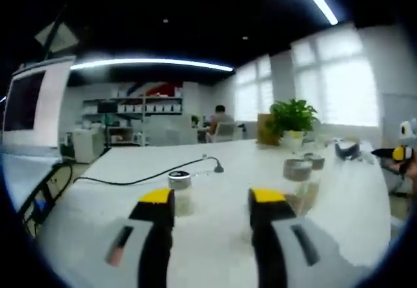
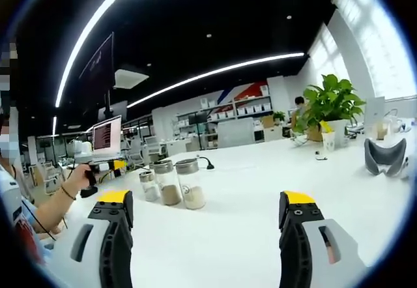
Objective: Rotate the seasoning bottle until the label or dispensing opening points toward the visible target arrow and the bottle remains upright within the marked orientation range
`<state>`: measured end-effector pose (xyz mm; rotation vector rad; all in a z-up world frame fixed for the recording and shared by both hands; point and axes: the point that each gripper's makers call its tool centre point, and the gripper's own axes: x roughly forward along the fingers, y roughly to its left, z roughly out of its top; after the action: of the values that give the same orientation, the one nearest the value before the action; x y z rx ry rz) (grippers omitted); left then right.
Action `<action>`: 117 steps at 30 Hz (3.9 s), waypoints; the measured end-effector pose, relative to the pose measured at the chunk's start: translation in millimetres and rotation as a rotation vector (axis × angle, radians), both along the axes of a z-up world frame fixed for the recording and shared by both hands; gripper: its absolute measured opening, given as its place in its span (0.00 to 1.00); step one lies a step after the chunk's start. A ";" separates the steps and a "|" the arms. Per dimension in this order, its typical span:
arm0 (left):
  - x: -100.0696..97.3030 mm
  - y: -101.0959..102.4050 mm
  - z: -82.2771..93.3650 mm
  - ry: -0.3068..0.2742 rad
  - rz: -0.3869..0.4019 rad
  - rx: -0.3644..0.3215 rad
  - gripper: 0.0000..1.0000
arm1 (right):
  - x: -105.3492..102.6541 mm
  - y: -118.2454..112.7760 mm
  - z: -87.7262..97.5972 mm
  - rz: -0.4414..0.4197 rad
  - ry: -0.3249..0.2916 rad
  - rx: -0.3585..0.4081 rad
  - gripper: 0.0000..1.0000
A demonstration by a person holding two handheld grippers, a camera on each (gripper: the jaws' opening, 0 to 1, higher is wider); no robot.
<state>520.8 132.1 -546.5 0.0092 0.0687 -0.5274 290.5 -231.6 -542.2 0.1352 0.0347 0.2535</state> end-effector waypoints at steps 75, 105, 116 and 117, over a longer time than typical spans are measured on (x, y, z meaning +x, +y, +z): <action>78.8 -21.5 -52.6 0.009 -0.135 0.134 0.36 | 14.3 -71.5 66.7 -0.311 -0.095 -0.180 0.99; 8.9 -33.4 -74.3 0.058 -0.354 0.016 0.36 | 25.1 -62.4 53.3 -0.294 -0.054 -0.170 0.99; 6.9 -41.1 -78.5 0.046 -0.357 0.025 0.36 | 26.8 -57.5 47.4 -0.275 -0.030 -0.169 0.99; 6.7 -40.8 -78.4 0.046 -0.357 0.024 0.36 | 27.0 -57.1 47.1 -0.274 -0.030 -0.167 0.99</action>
<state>527.5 91.2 -624.9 0.0335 0.1199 -0.8839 317.4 -288.7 -495.1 -0.0307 0.0072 -0.0219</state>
